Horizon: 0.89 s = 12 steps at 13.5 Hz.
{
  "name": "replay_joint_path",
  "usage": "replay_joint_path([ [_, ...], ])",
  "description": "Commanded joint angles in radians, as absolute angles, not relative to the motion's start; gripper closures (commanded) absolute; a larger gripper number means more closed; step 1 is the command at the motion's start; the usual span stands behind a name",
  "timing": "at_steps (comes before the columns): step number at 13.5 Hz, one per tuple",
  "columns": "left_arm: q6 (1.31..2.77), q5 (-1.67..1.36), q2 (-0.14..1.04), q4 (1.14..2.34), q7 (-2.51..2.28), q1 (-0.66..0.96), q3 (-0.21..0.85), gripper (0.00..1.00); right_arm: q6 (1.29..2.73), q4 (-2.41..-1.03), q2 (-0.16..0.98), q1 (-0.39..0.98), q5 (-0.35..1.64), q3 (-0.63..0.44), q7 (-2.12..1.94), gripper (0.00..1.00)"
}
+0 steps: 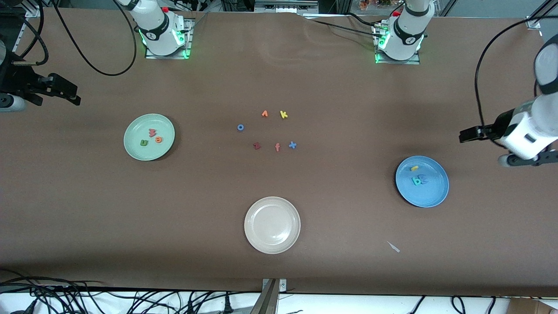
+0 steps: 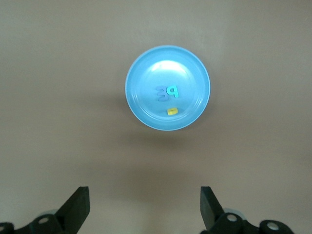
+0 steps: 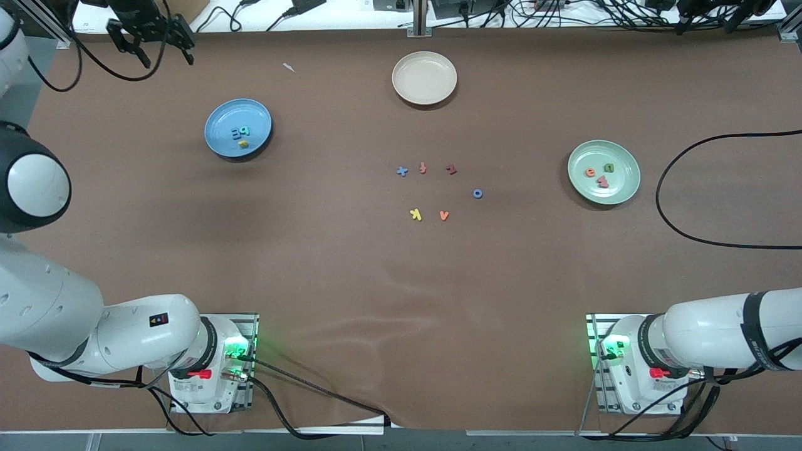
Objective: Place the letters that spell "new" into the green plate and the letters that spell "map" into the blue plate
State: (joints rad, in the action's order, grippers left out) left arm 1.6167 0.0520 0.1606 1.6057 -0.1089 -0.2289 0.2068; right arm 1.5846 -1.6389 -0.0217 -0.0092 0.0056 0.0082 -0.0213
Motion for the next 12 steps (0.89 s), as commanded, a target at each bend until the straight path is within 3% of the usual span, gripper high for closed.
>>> replay_joint_path([
  [1, 1.615, 0.011, 0.072, 1.632, -0.087, -0.161, 0.152, 0.00, 1.565, -1.618, -0.017, -0.018, 0.020, 0.012, -0.029, 0.00],
  [12, 1.531, 0.009, 0.035, 1.582, -0.077, -0.126, 0.124, 0.00, 1.566, -1.618, -0.015, -0.018, 0.017, 0.009, -0.031, 0.00],
])
